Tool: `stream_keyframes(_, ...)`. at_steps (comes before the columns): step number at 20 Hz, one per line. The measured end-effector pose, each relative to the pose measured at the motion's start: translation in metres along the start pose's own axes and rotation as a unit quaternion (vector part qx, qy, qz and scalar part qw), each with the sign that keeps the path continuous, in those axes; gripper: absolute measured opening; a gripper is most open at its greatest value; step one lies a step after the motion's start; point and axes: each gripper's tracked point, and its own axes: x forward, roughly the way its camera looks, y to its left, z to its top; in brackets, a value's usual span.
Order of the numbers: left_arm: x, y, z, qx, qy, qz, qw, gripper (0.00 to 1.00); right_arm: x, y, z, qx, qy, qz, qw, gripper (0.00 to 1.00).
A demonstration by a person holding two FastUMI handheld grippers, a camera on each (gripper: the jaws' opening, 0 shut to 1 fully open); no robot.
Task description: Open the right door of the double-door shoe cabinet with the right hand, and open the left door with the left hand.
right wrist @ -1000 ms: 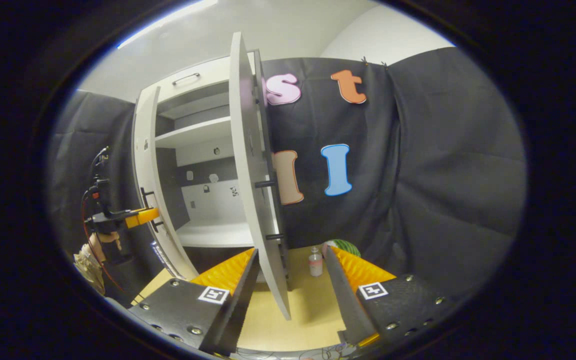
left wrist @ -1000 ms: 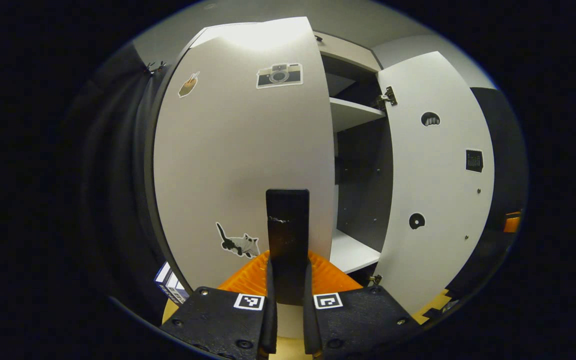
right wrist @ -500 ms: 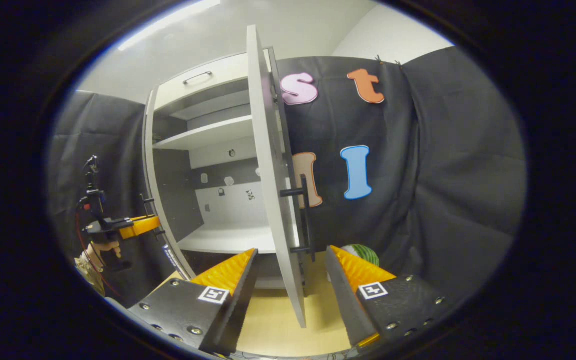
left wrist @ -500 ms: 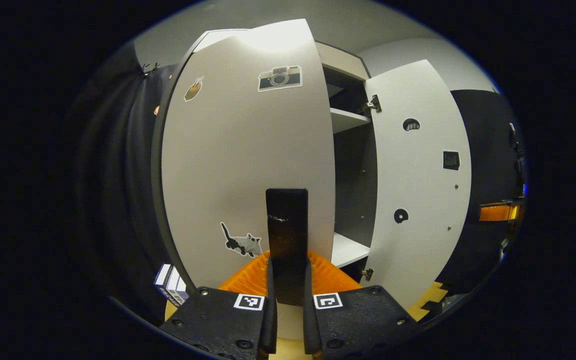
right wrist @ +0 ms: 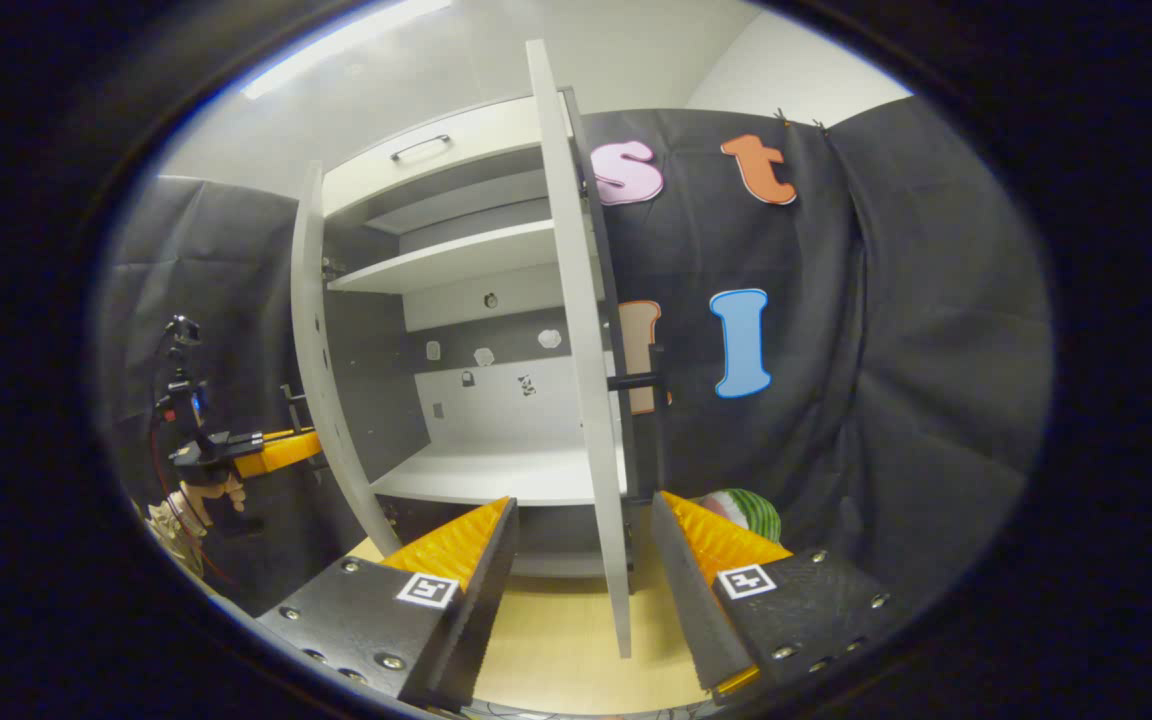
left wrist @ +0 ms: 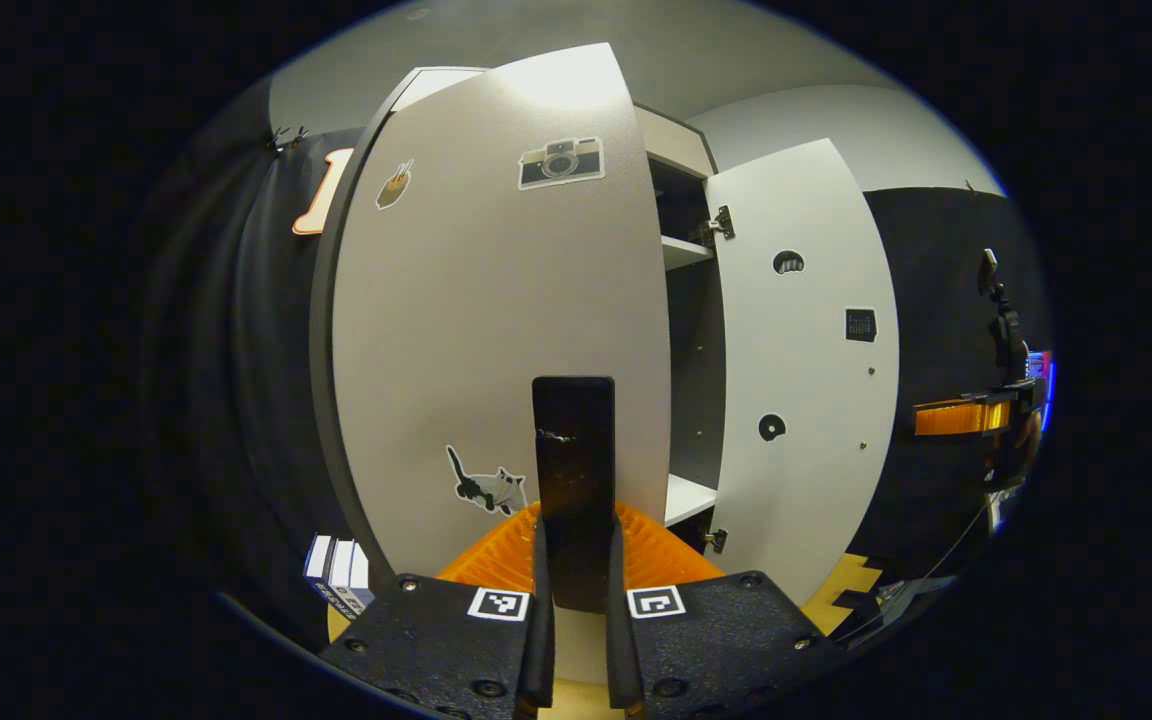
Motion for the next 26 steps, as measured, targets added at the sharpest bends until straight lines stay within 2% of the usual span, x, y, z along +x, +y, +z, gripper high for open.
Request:
stream_keyframes(10,-0.045,0.025,0.0,0.0,-0.009,-0.02,1.0,0.22,0.007,0.013,-0.008,-0.003,0.004,0.02,1.0,0.79)
stream_keyframes(15,-0.06,0.037,-0.001,0.0,-0.013,-0.011,1.0,0.22,0.013,0.033,-0.015,-0.005,0.008,0.033,0.999,0.79)
stream_keyframes(16,-0.064,0.04,-0.001,0.004,-0.011,-0.009,1.0,0.22,0.012,0.034,-0.015,-0.008,0.009,0.033,0.999,0.72)
stream_keyframes(17,-0.067,0.045,-0.001,0.005,-0.01,-0.006,1.0,0.22,0.011,0.035,-0.018,-0.011,0.011,0.032,0.999,0.79)
stream_keyframes(20,-0.081,0.063,-0.002,0.004,-0.011,0.011,1.0,0.21,0.01,0.037,-0.022,-0.015,0.014,0.031,0.999,0.79)
stream_keyframes(21,-0.084,0.069,-0.003,0.004,-0.008,0.019,1.0,0.22,0.01,0.039,-0.022,-0.014,0.015,0.032,0.999,0.71)
stream_keyframes(22,-0.087,0.075,-0.003,0.004,-0.01,0.028,1.0,0.21,0.011,0.04,-0.022,-0.013,0.015,0.033,0.999,0.79)
stream_keyframes(26,-0.103,0.108,-0.006,0.012,-0.004,0.08,0.997,0.14,0.013,0.051,-0.021,-0.012,0.013,0.044,0.999,0.79)
